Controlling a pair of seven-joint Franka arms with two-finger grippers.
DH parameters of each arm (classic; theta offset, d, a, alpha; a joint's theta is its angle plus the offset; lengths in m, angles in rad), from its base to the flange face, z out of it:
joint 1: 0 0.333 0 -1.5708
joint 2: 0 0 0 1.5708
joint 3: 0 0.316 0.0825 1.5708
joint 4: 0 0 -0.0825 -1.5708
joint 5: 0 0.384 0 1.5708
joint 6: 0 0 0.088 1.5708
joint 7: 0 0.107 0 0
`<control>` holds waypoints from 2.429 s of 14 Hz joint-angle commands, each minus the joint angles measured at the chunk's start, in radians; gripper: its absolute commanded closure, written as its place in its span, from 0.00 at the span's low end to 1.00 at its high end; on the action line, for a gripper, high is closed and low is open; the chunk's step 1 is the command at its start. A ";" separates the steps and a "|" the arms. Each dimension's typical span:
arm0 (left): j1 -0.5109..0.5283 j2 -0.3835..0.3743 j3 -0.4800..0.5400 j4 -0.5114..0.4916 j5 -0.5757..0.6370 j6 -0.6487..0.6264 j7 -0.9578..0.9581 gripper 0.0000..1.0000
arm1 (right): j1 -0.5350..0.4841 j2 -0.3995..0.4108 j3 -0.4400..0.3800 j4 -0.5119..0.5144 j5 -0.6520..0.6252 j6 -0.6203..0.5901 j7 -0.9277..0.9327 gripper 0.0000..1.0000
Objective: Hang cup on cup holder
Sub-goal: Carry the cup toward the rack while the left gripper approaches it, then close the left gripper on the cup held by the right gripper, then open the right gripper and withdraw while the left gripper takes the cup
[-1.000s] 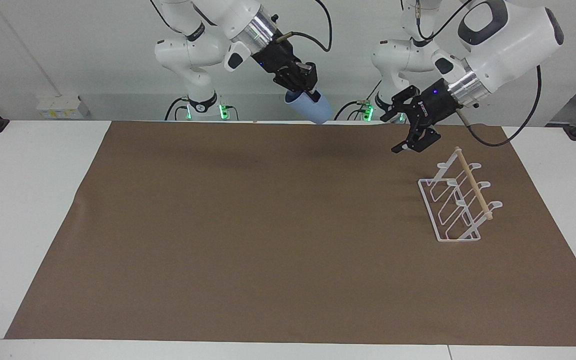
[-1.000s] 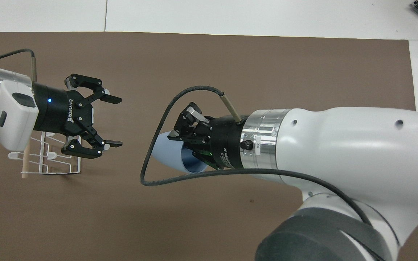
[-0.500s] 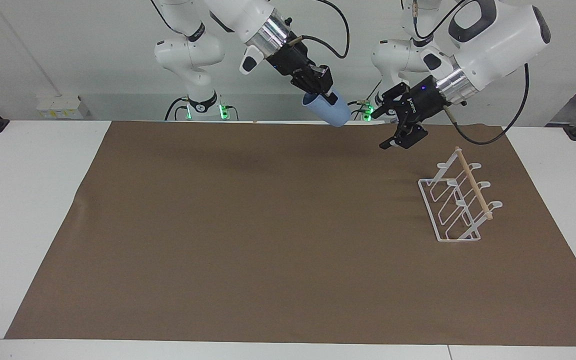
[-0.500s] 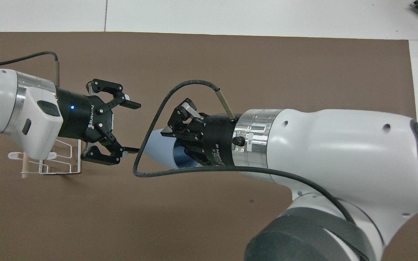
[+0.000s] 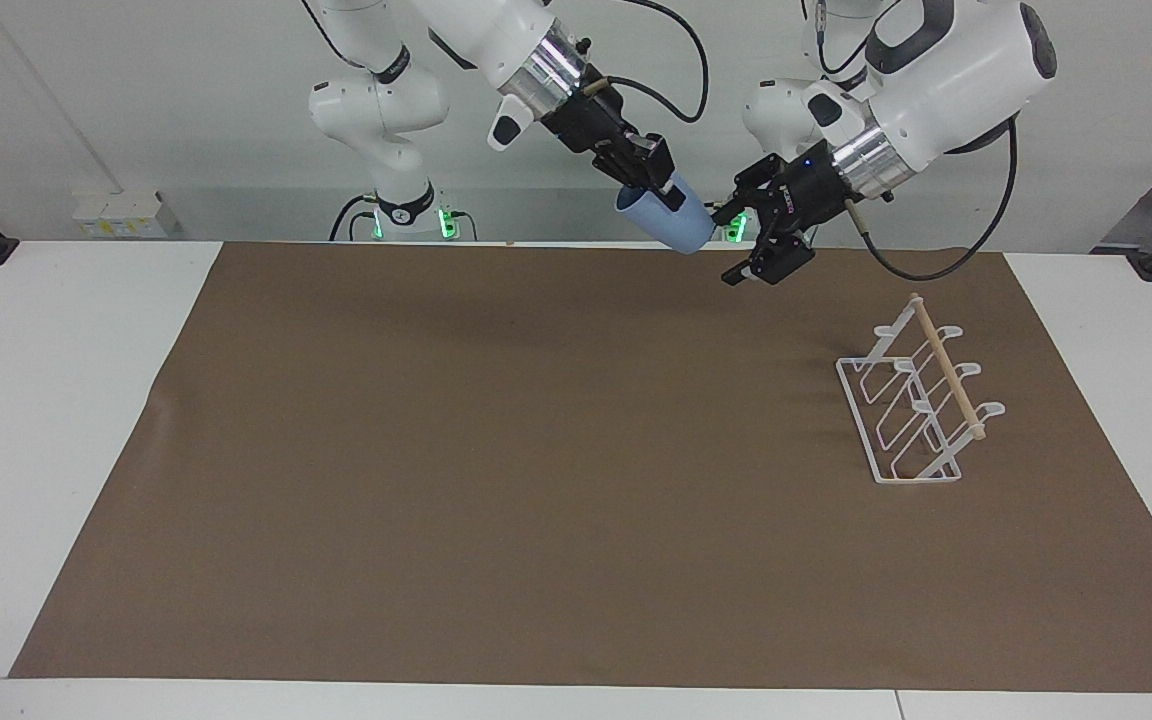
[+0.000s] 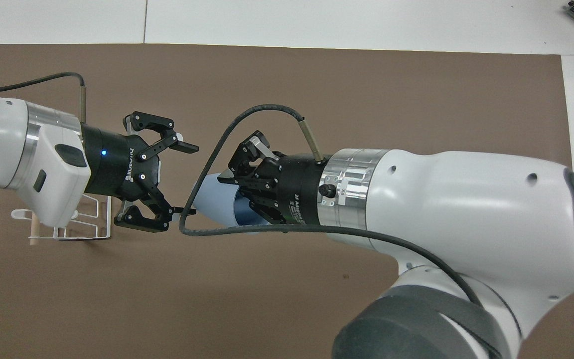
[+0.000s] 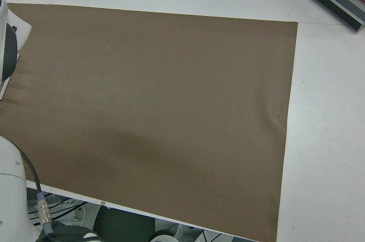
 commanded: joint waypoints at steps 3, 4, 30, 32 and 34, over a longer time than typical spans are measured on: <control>-0.017 -0.042 0.000 -0.051 -0.015 0.023 -0.003 0.00 | 0.002 -0.004 -0.001 -0.008 0.029 0.019 0.009 1.00; -0.025 -0.048 0.000 -0.065 -0.015 0.036 -0.003 0.00 | 0.002 -0.004 -0.001 -0.008 0.029 0.019 0.009 1.00; -0.067 -0.072 0.003 -0.111 0.063 0.135 -0.097 1.00 | -0.021 0.001 -0.001 -0.003 0.093 0.013 0.009 0.65; -0.067 -0.072 0.003 -0.111 0.141 0.135 -0.098 1.00 | -0.021 0.001 -0.001 -0.002 0.106 0.013 0.009 0.62; -0.068 -0.069 0.001 -0.109 0.294 0.135 -0.097 1.00 | -0.031 0.001 -0.001 0.001 0.107 0.011 0.009 0.62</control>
